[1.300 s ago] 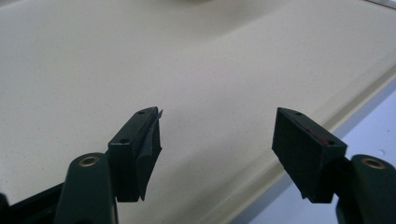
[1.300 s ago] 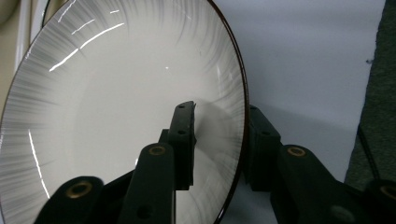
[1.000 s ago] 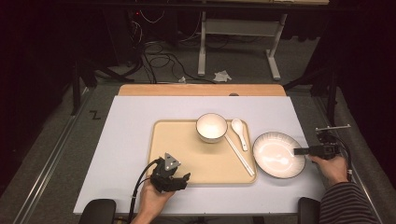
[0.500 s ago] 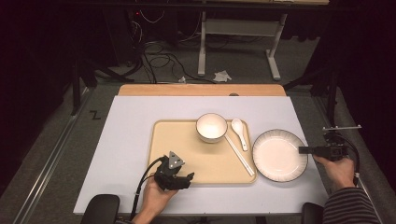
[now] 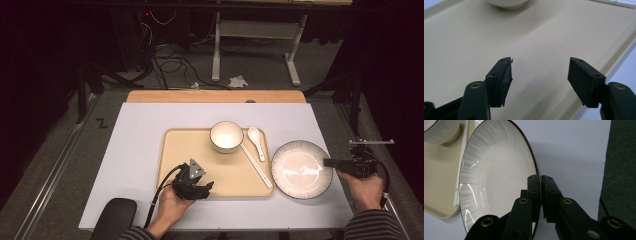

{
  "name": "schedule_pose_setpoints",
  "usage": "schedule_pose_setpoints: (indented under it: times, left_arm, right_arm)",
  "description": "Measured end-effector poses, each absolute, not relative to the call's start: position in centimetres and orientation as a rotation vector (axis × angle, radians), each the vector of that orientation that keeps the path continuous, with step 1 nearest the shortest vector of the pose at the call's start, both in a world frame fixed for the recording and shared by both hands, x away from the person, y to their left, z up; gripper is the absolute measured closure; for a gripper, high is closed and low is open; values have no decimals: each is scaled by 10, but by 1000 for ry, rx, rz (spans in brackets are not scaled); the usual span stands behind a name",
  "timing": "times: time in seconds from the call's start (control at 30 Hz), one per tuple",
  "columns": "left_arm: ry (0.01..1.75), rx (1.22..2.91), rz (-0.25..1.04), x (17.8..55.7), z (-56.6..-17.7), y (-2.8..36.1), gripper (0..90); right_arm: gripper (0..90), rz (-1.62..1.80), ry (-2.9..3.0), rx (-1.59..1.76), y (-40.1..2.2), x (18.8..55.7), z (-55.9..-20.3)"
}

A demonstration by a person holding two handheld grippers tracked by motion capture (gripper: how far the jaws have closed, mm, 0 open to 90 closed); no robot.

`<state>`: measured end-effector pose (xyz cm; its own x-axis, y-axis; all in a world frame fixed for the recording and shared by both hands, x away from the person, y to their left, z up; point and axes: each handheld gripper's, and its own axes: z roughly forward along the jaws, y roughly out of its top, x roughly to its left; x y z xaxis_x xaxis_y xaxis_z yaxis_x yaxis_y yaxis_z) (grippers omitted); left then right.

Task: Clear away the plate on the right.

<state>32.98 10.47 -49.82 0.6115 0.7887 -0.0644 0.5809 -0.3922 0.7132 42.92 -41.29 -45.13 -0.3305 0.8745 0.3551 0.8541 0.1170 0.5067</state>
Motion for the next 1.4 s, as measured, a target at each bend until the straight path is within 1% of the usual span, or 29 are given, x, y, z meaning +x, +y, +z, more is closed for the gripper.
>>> schedule_pose_setpoints:
  times: [0.13, 0.2, 0.4, 0.57, 0.63, 0.7, 0.73, 0.8, 0.97, 1.13, 1.4]
  left_arm:
    - [1042, 2135, 384, 333, -497, 99, 393]
    - [1036, 2148, 397, 334, -497, 97, 352]
    - [999, 2157, 413, 338, -495, 91, 355]
    - [895, 2169, 488, 338, -495, 85, 356]
    - [892, 2174, 472, 340, -494, 83, 355]
    - [921, 2170, 416, 343, -495, 82, 347]
    - [923, 2167, 408, 344, -496, 82, 346]
    - [923, 2164, 408, 345, -495, 81, 361]
    - [891, 2155, 454, 346, -492, 78, 375]
    - [883, 2135, 434, 347, -491, 77, 376]
    - [935, 2079, 356, 353, -488, 82, 374]
  right_arm:
    - [873, 1007, 2292, 1772, -409, 420, -445]
    - [872, 1001, 2274, 1756, -407, 416, -442]
    - [872, 976, 2237, 1740, -402, 405, -437]
    - [871, 982, 2218, 1736, -401, 397, -435]
    - [871, 982, 2212, 1734, -402, 394, -435]
    - [871, 988, 2207, 1731, -404, 390, -434]
    - [871, 992, 2204, 1733, -405, 388, -433]
    - [870, 1001, 2189, 1747, -407, 385, -432]
    - [871, 1009, 2169, 1761, -411, 378, -428]
    - [871, 1044, 2155, 1757, -411, 371, -424]
    - [871, 1061, 2168, 1744, -403, 369, -418]
